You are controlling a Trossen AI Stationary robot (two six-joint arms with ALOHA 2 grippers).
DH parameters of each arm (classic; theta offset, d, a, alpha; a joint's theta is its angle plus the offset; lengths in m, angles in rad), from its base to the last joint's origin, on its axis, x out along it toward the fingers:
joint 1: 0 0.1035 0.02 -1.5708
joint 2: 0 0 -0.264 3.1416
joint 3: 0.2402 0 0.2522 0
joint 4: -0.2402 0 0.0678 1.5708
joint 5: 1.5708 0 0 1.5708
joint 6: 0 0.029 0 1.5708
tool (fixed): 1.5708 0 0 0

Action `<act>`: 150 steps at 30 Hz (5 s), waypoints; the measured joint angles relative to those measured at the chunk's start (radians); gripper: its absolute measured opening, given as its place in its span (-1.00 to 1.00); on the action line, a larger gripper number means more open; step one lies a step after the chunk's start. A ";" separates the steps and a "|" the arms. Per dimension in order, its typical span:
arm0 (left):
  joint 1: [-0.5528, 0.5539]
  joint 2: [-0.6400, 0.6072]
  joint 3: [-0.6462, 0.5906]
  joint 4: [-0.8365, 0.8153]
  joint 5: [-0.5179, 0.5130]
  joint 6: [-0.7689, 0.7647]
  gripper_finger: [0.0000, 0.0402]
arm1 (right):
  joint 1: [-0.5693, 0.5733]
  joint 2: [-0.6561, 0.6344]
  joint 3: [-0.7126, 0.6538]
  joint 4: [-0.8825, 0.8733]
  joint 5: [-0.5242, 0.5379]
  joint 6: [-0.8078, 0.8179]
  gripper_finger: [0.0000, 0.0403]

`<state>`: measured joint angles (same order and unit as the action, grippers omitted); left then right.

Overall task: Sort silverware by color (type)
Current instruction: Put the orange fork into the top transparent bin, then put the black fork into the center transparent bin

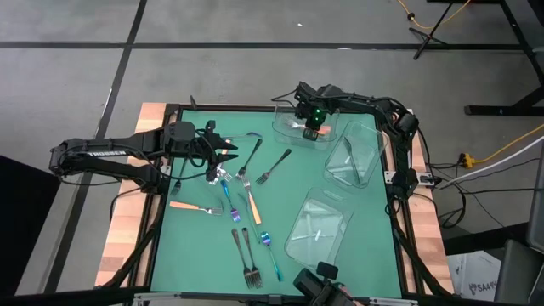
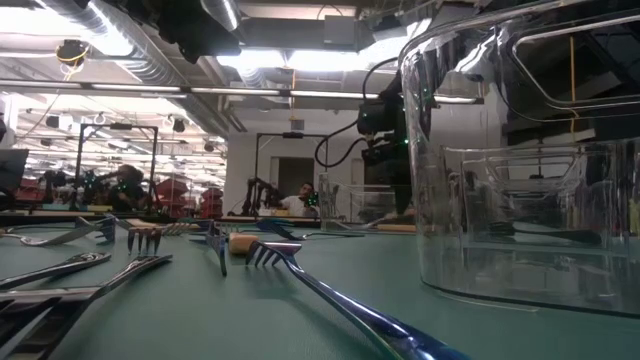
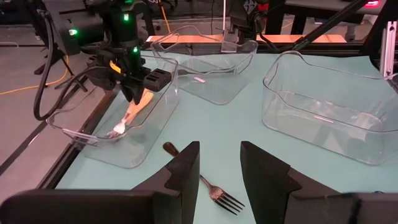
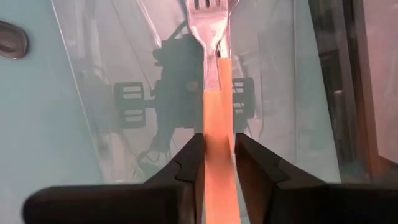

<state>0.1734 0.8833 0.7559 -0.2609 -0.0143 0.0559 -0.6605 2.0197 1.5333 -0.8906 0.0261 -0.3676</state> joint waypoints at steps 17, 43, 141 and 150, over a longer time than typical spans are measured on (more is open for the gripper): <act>0.000 0.000 0.000 0.000 0.000 0.000 -0.45 | 0.000 0.000 0.020 -0.049 0.003 -0.001 -0.52; 0.000 0.000 0.000 0.000 0.000 0.000 -0.45 | 0.303 -0.001 0.338 -0.191 0.008 -0.118 -0.52; 0.000 0.000 -0.001 -0.001 0.000 -0.002 -0.45 | 0.463 0.175 0.336 -0.097 -0.054 -0.285 -1.00; 0.000 0.000 -0.001 0.000 0.014 -0.054 -0.45 | 0.464 0.007 0.336 -0.208 -0.053 -0.223 -1.00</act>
<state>0.1734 0.8833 0.7547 -0.2611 -0.0004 0.0021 -0.1967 2.0272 1.8698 -1.0982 -0.0269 -0.5905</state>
